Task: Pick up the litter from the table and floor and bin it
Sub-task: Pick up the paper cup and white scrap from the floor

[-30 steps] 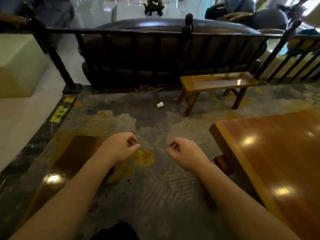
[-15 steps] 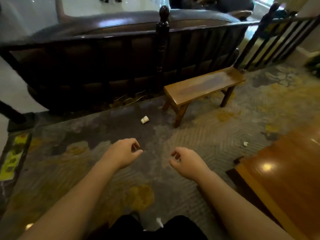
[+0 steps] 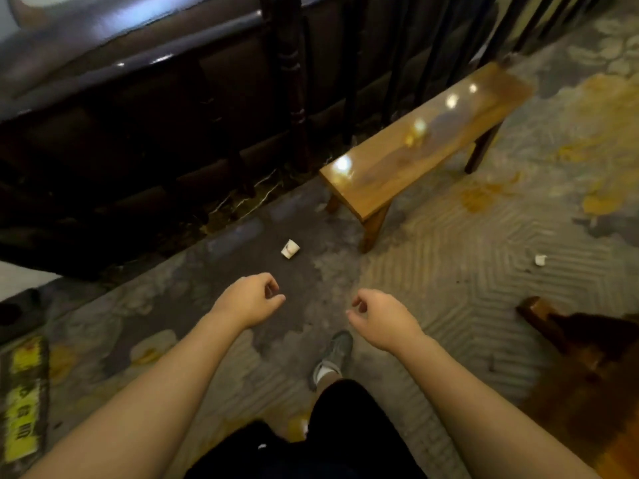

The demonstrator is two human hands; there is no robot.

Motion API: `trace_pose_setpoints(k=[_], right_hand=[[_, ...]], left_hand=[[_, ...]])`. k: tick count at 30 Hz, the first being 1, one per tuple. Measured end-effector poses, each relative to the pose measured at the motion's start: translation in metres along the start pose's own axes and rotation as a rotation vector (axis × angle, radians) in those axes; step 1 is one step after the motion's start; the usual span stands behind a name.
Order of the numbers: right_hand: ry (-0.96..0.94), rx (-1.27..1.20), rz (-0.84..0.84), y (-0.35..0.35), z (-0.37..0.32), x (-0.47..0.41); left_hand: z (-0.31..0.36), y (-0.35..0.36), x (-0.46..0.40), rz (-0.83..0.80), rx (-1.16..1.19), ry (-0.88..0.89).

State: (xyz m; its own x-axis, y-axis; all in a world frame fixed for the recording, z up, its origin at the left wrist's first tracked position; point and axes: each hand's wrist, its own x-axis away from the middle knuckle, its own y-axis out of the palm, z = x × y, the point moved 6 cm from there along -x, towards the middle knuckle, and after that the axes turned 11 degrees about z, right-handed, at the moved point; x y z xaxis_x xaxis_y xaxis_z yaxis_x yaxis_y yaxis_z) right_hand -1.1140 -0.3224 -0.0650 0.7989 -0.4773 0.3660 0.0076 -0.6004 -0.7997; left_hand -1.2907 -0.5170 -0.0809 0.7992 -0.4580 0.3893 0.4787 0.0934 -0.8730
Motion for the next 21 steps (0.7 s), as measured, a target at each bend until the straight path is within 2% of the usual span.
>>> trace_pose_setpoints(k=[7,10,11,12,15,21], right_hand=[[0.067,0.027,-0.169,0.037,0.012,-0.151],[0.139,0.015,-0.211,0.076,0.029,-0.214],[0.164,0.012,-0.227,0.080,0.033,-0.211],[0.192,0.010,-0.211,0.130,0.048,-0.274],[0.278,0.015,-0.291,0.163,0.064,-0.301],[0.360,0.088,-0.374,0.330,0.129,-0.434]], left_hand=[[0.000,0.026,-0.161,-0.080,-0.004,-0.061],[-0.014,0.068,-0.235,-0.146,-0.003,-0.092],[-0.015,0.075,-0.235,-0.171,-0.008,-0.118],[-0.038,0.116,-0.306,-0.184,-0.021,-0.118],[-0.052,0.148,-0.343,-0.233,-0.038,-0.091],[-0.128,0.280,-0.497,-0.242,-0.123,-0.057]])
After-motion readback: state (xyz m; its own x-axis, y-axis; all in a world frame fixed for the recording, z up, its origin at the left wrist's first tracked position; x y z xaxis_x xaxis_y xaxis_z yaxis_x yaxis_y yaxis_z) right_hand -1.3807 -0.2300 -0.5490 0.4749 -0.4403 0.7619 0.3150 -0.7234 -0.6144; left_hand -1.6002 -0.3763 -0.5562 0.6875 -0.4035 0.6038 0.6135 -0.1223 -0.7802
